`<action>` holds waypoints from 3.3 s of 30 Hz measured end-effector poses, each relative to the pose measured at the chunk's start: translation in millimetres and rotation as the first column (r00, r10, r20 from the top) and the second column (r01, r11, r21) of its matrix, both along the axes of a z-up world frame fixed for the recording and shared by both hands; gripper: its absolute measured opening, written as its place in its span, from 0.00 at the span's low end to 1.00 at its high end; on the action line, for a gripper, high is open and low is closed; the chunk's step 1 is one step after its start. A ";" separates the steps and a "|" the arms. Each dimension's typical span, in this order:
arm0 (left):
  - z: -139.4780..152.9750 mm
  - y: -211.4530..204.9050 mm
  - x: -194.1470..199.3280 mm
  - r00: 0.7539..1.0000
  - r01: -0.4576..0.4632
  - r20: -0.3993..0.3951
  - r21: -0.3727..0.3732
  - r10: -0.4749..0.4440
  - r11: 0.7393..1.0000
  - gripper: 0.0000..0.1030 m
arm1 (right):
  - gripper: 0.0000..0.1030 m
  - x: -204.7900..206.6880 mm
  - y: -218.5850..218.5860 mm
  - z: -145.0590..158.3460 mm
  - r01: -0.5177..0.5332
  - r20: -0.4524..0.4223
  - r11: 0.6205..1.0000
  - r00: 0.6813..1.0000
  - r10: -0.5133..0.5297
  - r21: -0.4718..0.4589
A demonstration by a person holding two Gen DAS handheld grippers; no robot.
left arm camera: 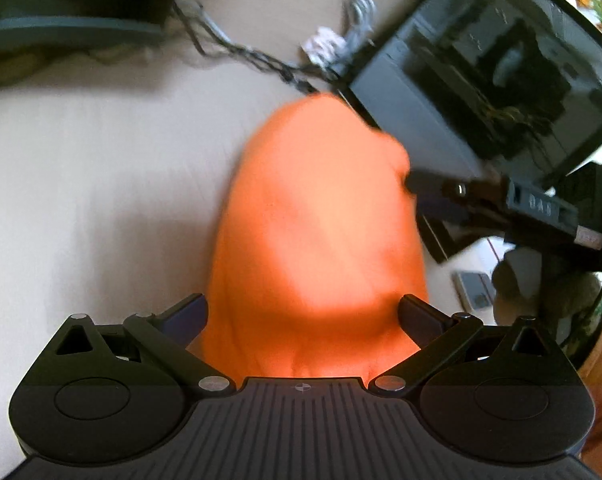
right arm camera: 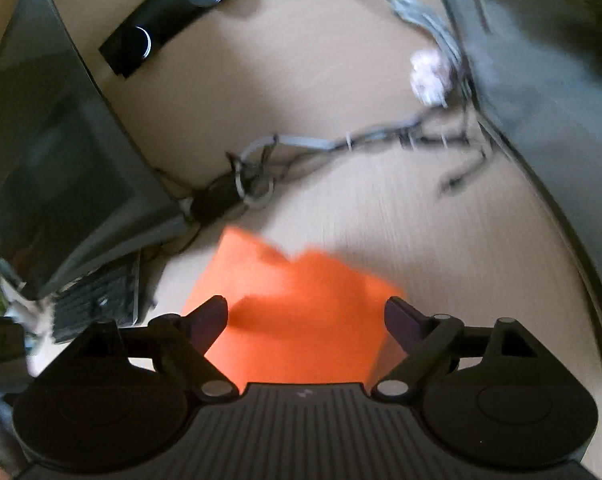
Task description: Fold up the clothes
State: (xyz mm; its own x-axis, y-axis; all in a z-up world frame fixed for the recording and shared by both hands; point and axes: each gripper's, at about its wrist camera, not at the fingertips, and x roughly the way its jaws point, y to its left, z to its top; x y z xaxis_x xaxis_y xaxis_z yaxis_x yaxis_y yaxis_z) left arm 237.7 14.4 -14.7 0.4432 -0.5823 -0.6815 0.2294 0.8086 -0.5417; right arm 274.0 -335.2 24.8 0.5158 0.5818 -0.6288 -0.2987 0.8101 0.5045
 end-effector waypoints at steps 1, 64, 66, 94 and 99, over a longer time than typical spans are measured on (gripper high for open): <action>-4.9 -2.3 1.3 1.000 0.009 -0.013 -0.009 -0.009 1.000 1.00 | 0.84 -3.2 -4.1 -9.8 -0.005 -0.053 1.000 0.999 0.006 0.017; -13.9 69.1 67.6 0.889 -0.443 0.063 0.368 0.454 0.817 1.00 | 0.88 55.5 132.4 -44.9 -0.127 0.227 0.901 0.944 0.238 -0.415; -5.0 73.8 58.7 0.886 -0.453 0.074 0.348 0.457 0.821 1.00 | 0.88 47.5 132.4 -38.3 -0.132 0.248 0.880 0.931 0.268 -0.456; 5.4 49.0 35.7 0.914 -0.405 0.140 0.336 0.381 0.850 1.00 | 0.88 41.6 132.0 -14.0 -0.126 0.250 0.927 0.942 0.223 -0.352; -2.4 59.5 35.0 0.910 -0.414 0.107 0.302 0.401 0.859 1.00 | 0.88 59.0 144.1 -57.9 -0.109 0.196 0.895 0.957 0.211 -0.433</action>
